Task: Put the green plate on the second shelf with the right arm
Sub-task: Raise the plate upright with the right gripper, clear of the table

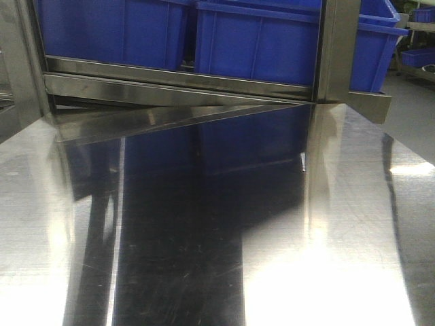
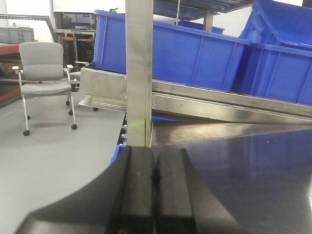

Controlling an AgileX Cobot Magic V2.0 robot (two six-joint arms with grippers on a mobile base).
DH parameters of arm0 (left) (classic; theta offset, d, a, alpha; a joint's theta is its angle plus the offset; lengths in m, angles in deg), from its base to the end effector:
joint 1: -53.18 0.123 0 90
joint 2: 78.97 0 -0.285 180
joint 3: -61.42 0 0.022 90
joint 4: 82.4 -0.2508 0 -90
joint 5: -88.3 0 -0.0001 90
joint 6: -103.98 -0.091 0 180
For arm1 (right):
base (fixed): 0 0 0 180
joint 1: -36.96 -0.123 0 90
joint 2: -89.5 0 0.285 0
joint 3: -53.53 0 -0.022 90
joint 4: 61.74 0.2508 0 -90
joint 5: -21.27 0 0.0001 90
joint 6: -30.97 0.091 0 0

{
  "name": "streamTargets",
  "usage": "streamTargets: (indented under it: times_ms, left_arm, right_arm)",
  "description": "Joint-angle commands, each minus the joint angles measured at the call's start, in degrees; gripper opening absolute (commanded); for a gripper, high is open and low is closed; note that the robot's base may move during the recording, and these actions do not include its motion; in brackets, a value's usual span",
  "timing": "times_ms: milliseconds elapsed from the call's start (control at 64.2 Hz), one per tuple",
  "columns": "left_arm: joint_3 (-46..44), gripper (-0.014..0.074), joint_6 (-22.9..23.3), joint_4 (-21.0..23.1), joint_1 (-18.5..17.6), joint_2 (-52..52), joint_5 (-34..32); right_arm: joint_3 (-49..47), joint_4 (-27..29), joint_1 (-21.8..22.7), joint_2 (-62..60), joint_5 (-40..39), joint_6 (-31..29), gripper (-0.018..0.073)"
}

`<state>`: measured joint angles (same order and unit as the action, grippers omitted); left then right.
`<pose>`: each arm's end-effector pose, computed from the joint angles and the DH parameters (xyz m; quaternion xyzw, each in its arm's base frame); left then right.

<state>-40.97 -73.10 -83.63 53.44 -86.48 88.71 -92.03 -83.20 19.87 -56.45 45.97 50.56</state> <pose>0.0562 0.0003 0.2105 -0.0116 0.6789 -0.0091 0.7341 0.0796 0.0099 0.3923 -0.0538 0.7152 0.0485 0.6952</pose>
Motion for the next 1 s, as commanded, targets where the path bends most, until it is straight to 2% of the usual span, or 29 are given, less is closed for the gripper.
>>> streamTargets:
  times_ms: [0,47,156,312,467,623,810,888,982]
  left_arm:
    - [2.40,0.0130,0.36,0.27,-0.21,0.20,-4.66]
    - [2.40,0.0130,0.36,0.27,-0.21,0.20,-4.66]
    - [2.40,0.0130,0.36,0.27,-0.21,0.20,-4.66]
    - [2.40,0.0130,0.36,0.27,-0.21,0.20,-4.66]
    - [2.40,0.0130,0.36,0.27,-0.21,0.20,-4.66]
    - [2.40,0.0130,0.36,0.27,-0.21,0.20,-4.66]
    - [2.40,0.0130,0.36,0.27,-0.21,0.20,-4.66]
    - [2.40,0.0130,0.36,0.27,-0.21,0.20,-4.66]
    - [2.40,0.0130,0.36,0.27,-0.21,0.20,-4.66]
  right_arm:
    - [3.61,0.42,5.44,-2.57,-13.36,3.62,0.0054]
    - [7.45,0.92,8.38,-4.78,-15.58,4.39,0.0054]
    - [14.40,1.00,10.89,-8.34,-16.96,4.44,0.0054]
    - [24.22,1.06,12.02,-13.23,-18.16,4.44,0.0054]
    - [33.96,1.22,13.18,-19.59,-26.45,4.44,0.0054]
    - [39.72,1.22,13.18,-20.59,-34.54,4.44,0.0054]
    - [42.68,1.51,13.18,-20.59,-36.53,3.16,0.0054]
    - [43.30,6.02,13.18,-20.76,-36.20,-0.07,0.0054]
    - [43.30,14.21,13.18,-21.23,-36.07,-9.25,0.0054]
